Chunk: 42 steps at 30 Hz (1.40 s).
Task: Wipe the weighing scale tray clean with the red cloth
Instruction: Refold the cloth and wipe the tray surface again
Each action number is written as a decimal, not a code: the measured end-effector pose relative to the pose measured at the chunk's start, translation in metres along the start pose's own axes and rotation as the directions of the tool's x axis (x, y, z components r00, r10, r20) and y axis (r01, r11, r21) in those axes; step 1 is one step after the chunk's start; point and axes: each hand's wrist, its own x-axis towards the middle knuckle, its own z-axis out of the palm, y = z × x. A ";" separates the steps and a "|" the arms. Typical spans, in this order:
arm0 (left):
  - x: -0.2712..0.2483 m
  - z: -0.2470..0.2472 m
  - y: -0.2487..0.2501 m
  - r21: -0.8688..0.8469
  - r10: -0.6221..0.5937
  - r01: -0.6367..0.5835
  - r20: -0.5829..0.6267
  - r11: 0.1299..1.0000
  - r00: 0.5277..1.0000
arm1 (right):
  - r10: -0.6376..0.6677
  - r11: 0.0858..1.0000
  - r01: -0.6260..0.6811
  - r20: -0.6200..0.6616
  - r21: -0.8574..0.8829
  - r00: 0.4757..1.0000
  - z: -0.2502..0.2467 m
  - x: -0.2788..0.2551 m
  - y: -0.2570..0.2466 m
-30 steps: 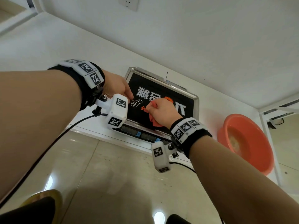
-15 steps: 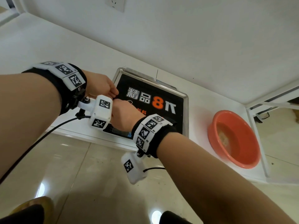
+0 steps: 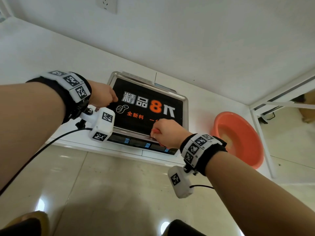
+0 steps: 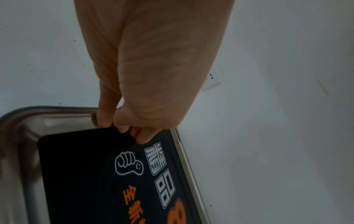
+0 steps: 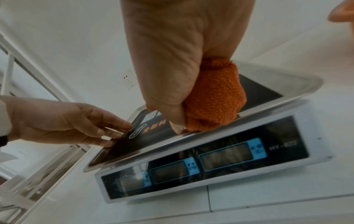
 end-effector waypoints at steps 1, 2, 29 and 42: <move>-0.001 0.001 0.003 0.027 0.002 -0.002 -0.001 1.000 1.000 | 0.022 1.000 -0.022 0.011 -0.001 1.000 -0.001 -0.003 0.005; -0.001 0.003 0.005 0.050 0.011 -0.011 0.004 0.999 1.000 | 0.048 0.999 -0.048 0.026 0.003 0.999 -0.003 -0.006 0.009; 0.008 0.044 0.073 0.139 -0.017 -0.009 0.185 0.990 0.983 | 0.376 0.756 -0.184 -0.186 0.628 0.908 -0.031 -0.026 0.091; 0.001 0.043 0.077 0.231 -0.032 -0.011 0.183 0.973 0.983 | 0.349 0.880 -0.263 -0.164 0.396 0.922 -0.030 0.016 0.075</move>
